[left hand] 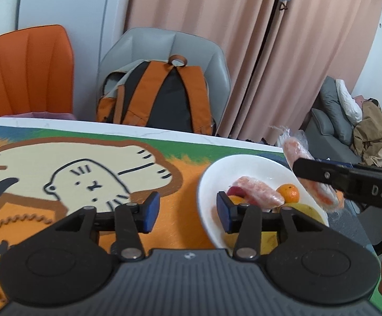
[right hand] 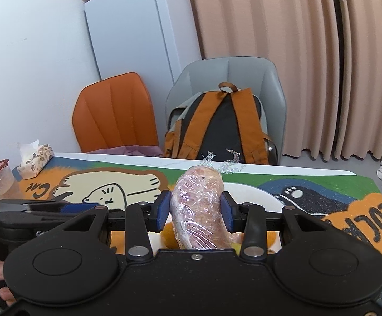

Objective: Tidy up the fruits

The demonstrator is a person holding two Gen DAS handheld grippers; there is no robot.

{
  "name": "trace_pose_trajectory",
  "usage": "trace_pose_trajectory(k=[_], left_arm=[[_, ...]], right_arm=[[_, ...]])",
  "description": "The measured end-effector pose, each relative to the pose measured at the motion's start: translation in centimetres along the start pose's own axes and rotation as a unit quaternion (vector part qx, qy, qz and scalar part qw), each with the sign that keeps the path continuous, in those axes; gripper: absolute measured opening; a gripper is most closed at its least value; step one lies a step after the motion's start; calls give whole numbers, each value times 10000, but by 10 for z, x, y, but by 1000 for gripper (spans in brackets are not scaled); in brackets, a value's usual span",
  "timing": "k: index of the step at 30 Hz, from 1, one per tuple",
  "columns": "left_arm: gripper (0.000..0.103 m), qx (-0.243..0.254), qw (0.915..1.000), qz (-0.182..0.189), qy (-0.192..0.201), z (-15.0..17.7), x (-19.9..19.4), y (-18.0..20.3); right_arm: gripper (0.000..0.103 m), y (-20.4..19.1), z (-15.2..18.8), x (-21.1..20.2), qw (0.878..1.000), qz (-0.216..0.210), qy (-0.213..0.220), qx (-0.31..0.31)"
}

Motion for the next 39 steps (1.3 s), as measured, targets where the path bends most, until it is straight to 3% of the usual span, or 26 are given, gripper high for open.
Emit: trace_pose_trajectory(k=[10, 26, 34, 39], left_arm=[[68, -94, 9999, -92, -92, 13, -13, -15], [87, -74, 9997, -147, -173, 30, -47, -12], [90, -10, 9998, -137, -117, 37, -75, -9], [92, 27, 9999, -123, -52, 41, -95, -5]], right_arm=[[43, -3, 8, -5, 9998, -33, -28, 197], [44, -5, 28, -57, 9984, -94, 43, 547], [56, -17, 34, -84, 9981, -149, 104, 581], [71, -25, 37, -103, 9981, -159, 190, 568]])
Point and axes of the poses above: each gripper's, at about its wrist camera, not at the fingertips, and x roughly the way its jaws point, y to its right, z to its underside, the point moved 9 cm from there along x, roughly the way its jaws point, and after that the axes turned 11 degrees about -z, right-handed, at the moved point
